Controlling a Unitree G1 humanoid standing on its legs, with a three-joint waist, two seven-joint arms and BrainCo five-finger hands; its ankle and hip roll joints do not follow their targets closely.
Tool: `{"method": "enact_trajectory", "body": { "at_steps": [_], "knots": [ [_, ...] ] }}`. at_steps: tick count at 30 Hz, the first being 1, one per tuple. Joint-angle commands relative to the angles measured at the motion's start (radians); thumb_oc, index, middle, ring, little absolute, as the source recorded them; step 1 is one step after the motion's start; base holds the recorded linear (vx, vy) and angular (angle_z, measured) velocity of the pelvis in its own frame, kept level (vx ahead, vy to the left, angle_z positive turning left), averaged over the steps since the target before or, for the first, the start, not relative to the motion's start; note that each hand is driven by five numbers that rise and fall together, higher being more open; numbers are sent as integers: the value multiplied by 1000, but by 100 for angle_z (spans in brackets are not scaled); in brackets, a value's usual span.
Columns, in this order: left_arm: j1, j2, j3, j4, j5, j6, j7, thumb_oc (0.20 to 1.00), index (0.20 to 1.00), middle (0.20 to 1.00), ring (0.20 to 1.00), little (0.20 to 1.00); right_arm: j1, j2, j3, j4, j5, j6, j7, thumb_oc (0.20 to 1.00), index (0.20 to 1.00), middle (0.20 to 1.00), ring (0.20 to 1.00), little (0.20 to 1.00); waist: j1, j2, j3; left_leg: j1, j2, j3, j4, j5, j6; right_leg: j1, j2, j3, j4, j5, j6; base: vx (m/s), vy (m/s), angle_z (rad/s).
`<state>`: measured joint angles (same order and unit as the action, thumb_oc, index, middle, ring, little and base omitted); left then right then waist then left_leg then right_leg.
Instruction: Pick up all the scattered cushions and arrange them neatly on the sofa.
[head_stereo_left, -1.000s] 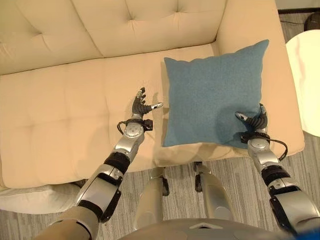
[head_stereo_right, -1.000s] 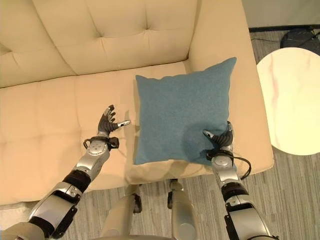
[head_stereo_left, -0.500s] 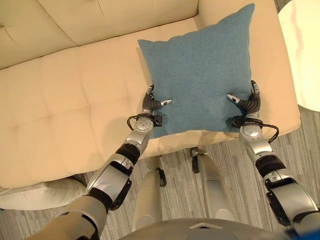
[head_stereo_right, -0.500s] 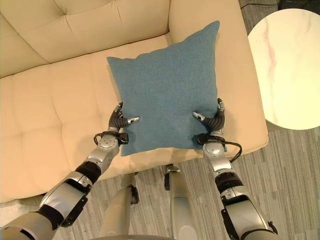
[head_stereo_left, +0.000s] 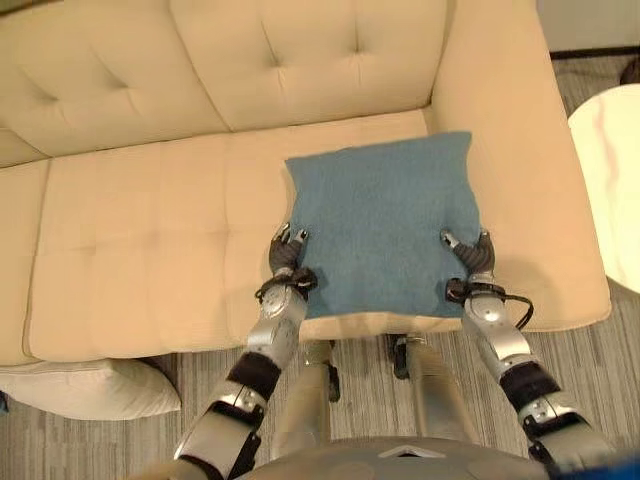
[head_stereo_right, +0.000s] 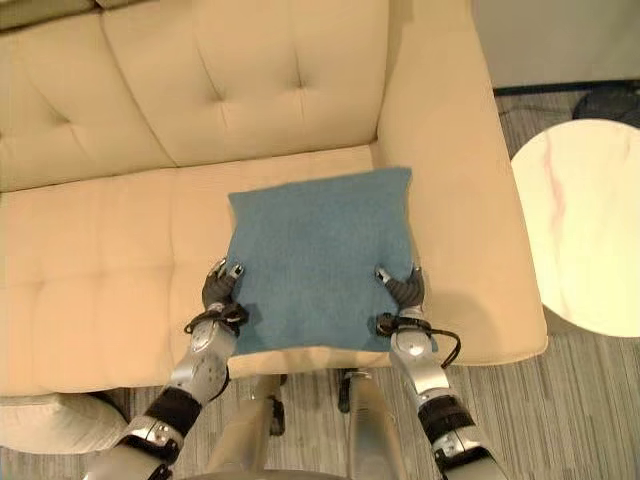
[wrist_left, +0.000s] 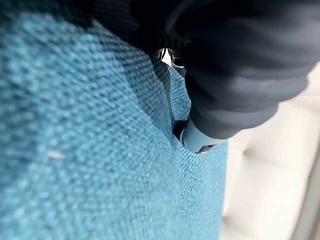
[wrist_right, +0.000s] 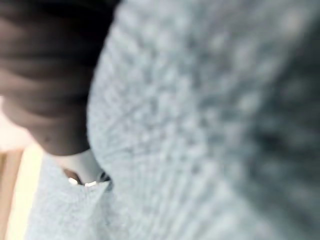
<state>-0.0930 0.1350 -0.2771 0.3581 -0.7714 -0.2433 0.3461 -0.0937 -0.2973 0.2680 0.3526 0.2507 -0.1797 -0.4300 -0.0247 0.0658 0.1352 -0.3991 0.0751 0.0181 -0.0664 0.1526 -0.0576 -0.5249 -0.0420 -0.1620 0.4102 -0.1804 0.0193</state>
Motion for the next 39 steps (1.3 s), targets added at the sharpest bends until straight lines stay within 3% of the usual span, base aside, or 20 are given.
{"method": "enact_trajectory", "body": {
  "at_steps": [1, 2, 3, 4, 6, 9, 12, 13, 19, 20, 21, 23, 25, 28, 29, 33, 34, 38, 39],
  "knots": [
    [-157, -16, -29, -53, 31, -55, -122, 200, 200, 200, 200, 200, -63, 27, -30, -130, -58, -99, 92, 200, 200, 200, 200, 200, -5, -90, 65, 171, -58, 15, 88, -150, -19, 297, -21, -18, -475, 226, 122, -15, -66, 72],
    [-83, 8, -25, -129, 31, -45, -166, 200, 200, 200, 200, 200, -16, 18, -46, -178, -55, -108, 124, 200, 200, 200, 200, 200, 12, -93, 75, 154, -59, -9, 178, -175, -22, 348, -29, -39, -466, 210, 111, -16, -8, 124],
    [-45, 16, -23, -158, 21, -37, -188, 200, 200, 200, 200, 200, 8, 17, -57, -205, -59, -109, 138, 200, 200, 200, 200, 200, 23, -90, 63, 156, -46, -17, 174, -162, -27, 372, -31, -63, -465, 204, 110, 29, 53, 117],
    [-30, 23, -28, -168, 24, -35, -195, 200, 200, 200, 200, 200, 17, 16, -62, -217, -58, -110, 142, 200, 200, 200, 200, 200, 26, -88, 56, 166, -40, -18, 154, -156, -29, 382, -31, -74, -466, 202, 112, 101, 109, 108],
    [-18, 45, -54, -183, 56, -24, -202, 200, 200, 200, 200, 200, 31, 9, -74, -266, -58, -112, 142, 200, 200, 200, 200, 200, 39, -87, 22, 172, -3, -34, 70, -94, -58, 403, -52, -135, -457, 189, 119, 85, 185, 89],
    [-11, 41, -77, -187, 66, -31, -201, 200, 200, 200, 200, 200, 44, 1, -89, -295, -87, -107, 125, 200, 200, 200, 200, 200, 32, -72, -12, 220, 14, -20, 5, -94, -68, 434, -73, -173, -442, 176, 132, 127, 255, 71],
    [-1, 59, -77, -200, 81, -29, -205, 200, 200, 200, 200, 200, 44, 3, -87, -303, -93, -100, 132, 200, 200, 200, 200, 200, 26, -74, -30, 240, -9, -13, 13, -105, -56, 451, -97, -162, -442, 185, 142, 98, 265, 10],
    [4, 78, -75, -216, 105, -26, -207, 200, 200, 200, 200, 200, 41, 12, -80, -307, -96, -95, 143, 200, 200, 200, 200, 200, 30, -82, -27, 265, -25, 6, 20, -130, -35, 461, -119, -138, -439, 195, 156, 83, 350, 1],
    [40, 127, -38, -245, 149, -24, -217, 200, 200, 200, 200, 200, 38, 53, -58, -296, -94, -85, 183, 200, 200, 200, 200, 200, 48, -90, -28, 325, -82, 72, -4, -168, 31, 390, -184, -45, -345, 234, 192, 20, 361, -63],
    [44, 130, -33, -243, 150, -21, -217, 200, 200, 200, 200, 200, 39, 55, -56, -294, -91, -87, 187, 200, 200, 200, 200, 200, 52, -90, -25, 331, -82, 81, -3, -172, 35, 383, -182, -52, -335, 235, 193, 49, 217, -91],
    [51, 131, -35, -245, 145, -21, -219, 200, 200, 200, 200, 200, 47, 60, -53, -297, -90, -89, 191, 200, 200, 200, 200, 200, 50, -93, -18, 344, -83, 86, -3, -174, 37, 370, -149, -39, -318, 223, 181, 54, 143, -81],
    [60, 124, -40, -240, 154, -16, -223, 200, 200, 200, 200, 200, 53, 53, -58, -291, -97, -92, 183, 200, 200, 200, 200, 200, 41, -104, -33, 354, -110, 78, -7, -177, 50, 346, -38, 30, -355, 211, 155, 126, 124, -44],
    [52, 121, -43, -237, 159, -13, -226, 200, 200, 200, 200, 200, 52, 47, -54, -290, -91, -92, 183, 200, 200, 200, 200, 200, 43, -115, -34, 366, -125, 71, -7, -194, 55, 343, -6, -4, -399, 224, 145, 160, -10, 2],
    [40, 111, -54, -226, 164, -13, -233, 200, 200, 200, 200, 200, 62, 42, -64, -292, -92, -91, 178, 200, 200, 200, 200, 200, 31, -119, -35, 360, -130, 47, 32, -215, 50, 365, 10, 27, -433, 222, 137, 113, -74, 18],
    [30, 97, -64, -224, 154, -20, -241, 200, 200, 200, 200, 200, 70, 22, -87, -302, -92, -96, 171, 200, 200, 200, 200, 200, 26, -126, -32, 329, -125, 42, 123, -247, 30, 397, -5, 9, -448, 231, 134, 85, -88, 46],
    [25, 84, -66, -221, 141, -16, -243, 200, 200, 200, 200, 200, 71, 4, -94, -293, -80, -94, 177, 200, 200, 200, 200, 200, 23, -127, -24, 241, -113, 8, 253, -261, 6, 433, -16, 7, -470, 222, 124, 99, -44, 76],
    [38, 87, -63, -230, 144, -6, -250, 200, 200, 200, 200, 200, 68, -5, -96, -291, -75, -92, 188, 200, 200, 200, 200, 200, 30, -122, -33, 210, -91, -24, 197, -227, -3, 443, -18, 8, -485, 218, 129, 85, 56, 9],
    [24, 93, -65, -222, 159, -8, -241, 200, 200, 200, 200, 200, 62, -10, -101, -282, -73, -90, 181, 200, 200, 200, 200, 200, 39, -119, -33, 162, -63, -33, 122, -162, -19, 445, -18, 10, -488, 204, 134, 111, 107, -21],
    [35, 91, -66, -229, 173, -12, -244, 200, 200, 200, 200, 200, 78, -9, -112, -290, -96, -89, 178, 200, 200, 200, 200, 200, 35, -100, -48, 196, -45, -20, 58, -132, -23, 456, -16, 1, -492, 192, 139, 191, 202, -44]
  ]
}}
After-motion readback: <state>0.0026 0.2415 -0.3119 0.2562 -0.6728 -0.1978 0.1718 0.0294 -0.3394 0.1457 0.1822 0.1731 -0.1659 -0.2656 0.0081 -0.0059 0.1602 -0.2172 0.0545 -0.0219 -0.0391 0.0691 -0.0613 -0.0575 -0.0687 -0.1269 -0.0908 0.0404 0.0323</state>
